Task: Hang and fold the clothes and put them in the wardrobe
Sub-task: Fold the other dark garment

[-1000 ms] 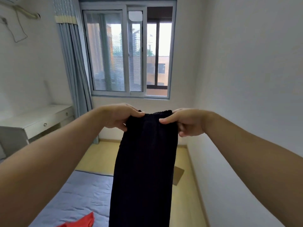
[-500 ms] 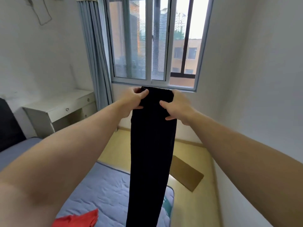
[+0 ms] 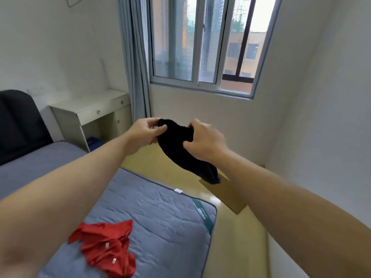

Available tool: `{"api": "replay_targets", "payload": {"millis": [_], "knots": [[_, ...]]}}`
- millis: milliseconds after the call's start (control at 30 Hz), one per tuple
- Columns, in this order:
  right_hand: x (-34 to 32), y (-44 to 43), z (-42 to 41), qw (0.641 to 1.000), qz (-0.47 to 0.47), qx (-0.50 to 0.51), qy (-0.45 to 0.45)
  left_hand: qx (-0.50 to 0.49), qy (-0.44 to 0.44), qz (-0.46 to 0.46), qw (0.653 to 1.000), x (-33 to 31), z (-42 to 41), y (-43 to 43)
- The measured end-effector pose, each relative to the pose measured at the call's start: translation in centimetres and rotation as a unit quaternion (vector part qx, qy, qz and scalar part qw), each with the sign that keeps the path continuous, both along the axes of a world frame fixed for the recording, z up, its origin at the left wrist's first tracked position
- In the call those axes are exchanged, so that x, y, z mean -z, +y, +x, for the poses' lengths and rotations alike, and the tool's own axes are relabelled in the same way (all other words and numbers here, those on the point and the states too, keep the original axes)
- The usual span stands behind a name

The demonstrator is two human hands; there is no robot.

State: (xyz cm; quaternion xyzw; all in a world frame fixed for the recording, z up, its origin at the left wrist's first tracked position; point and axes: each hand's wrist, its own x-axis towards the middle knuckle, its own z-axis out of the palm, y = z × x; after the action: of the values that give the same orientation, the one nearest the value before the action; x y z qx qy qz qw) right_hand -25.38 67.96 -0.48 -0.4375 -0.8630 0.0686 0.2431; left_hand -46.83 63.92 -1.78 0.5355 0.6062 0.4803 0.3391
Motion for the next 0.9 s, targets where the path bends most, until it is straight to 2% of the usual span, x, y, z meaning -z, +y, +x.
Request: {"api": "replay_targets", "payload": {"millis": [133, 300, 367, 467, 667, 767, 900], "knots": [[11.1, -8.5, -3.5, 0.994, -0.037, -0.013, -0.1, -0.019, -0.119, -0.112, 0.986, 11.3, -2.2, -8.4], [26.9, -23.4, -7.3, 0.967, -0.157, -0.064, -0.193, -0.17, -0.261, -0.265, 0.913, 26.4, -2.4, -23.7], [31.6, -29.5, -8.5, 0.95, -0.187, -0.094, -0.23, -0.228, -0.264, -0.306, 0.886, 31.6, -2.7, -30.3], [36.3, -37.9, -9.6, 0.914, -0.232, -0.129, -0.306, -0.259, -0.279, -0.349, 0.856, 37.8, -3.4, -39.9], [42.0, -52.9, -11.8, 0.832, -0.282, -0.228, -0.42, -0.28, -0.281, -0.425, 0.814, 43.9, -4.1, -57.3], [44.1, -60.3, -12.5, 0.797, -0.34, -0.255, -0.429, -0.307, -0.275, -0.438, 0.799, 45.1, -4.1, -64.9], [46.2, -68.7, -12.4, 0.771, -0.4, -0.266, -0.417, -0.314, -0.239, -0.458, 0.797, 45.8, -3.9, -73.4]]}}
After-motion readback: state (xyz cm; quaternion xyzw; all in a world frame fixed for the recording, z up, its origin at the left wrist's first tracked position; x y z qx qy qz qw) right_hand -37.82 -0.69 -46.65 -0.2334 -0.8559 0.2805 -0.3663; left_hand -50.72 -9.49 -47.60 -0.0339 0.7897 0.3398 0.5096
